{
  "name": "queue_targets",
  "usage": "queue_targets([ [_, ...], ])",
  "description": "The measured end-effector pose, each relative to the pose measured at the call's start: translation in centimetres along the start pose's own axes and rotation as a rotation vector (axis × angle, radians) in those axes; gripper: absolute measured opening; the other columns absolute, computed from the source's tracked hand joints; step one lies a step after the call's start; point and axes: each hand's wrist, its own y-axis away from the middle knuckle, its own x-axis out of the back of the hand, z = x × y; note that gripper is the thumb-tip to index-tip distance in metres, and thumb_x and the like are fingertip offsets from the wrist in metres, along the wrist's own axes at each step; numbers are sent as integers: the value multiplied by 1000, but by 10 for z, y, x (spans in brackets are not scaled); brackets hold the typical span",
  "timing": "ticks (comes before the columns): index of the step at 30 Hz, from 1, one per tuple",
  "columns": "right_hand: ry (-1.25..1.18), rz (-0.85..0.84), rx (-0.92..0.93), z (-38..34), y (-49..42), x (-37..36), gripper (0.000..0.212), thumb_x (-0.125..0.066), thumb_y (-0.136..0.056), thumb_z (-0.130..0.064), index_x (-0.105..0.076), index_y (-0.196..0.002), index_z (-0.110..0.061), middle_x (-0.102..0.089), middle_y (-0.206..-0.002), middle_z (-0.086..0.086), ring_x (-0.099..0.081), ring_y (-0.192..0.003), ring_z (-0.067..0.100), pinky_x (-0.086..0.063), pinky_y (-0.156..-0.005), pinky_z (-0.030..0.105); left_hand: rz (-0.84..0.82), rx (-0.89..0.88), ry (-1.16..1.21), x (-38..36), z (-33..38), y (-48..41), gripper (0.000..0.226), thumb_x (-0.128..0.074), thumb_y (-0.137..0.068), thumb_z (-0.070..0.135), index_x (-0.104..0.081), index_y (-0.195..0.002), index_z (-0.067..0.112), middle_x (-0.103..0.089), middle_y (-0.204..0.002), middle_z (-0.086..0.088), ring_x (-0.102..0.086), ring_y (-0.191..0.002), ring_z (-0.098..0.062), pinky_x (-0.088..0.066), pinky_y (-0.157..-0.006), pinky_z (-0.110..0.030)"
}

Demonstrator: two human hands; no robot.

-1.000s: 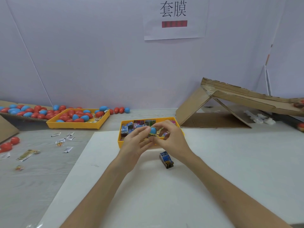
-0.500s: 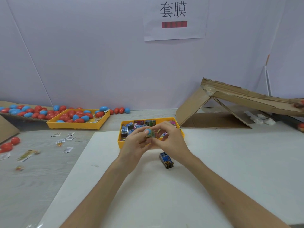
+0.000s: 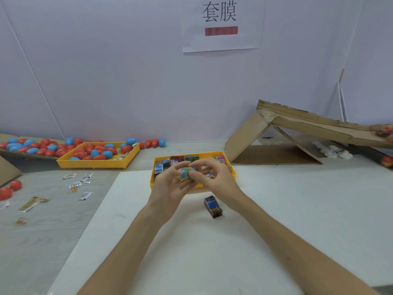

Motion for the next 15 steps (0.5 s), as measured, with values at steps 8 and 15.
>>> queue_targets([
  [8, -287, -48, -157, -1, -1, 2, 25, -78, -83, -27, -74, -104, -16, -76, -92, 4, -74, -87, 18, -58, -76, 27, -28, -12, 0, -1, -3, -1, 43, -52, -81, 0, -62, -123, 1, -68, -123, -23, -66, -117, -38, -60, -84, -33],
  [15, -593, -100, -205, -2, -3, 3, 30, -78, -75, -21, -74, -102, -8, -66, -94, 8, -71, -91, 20, -56, -80, 27, -90, -23, 35, -3, -2, 0, 37, -61, -74, 3, -76, -107, 9, -70, -122, -20, -67, -117, -35, -59, -85, -33],
])
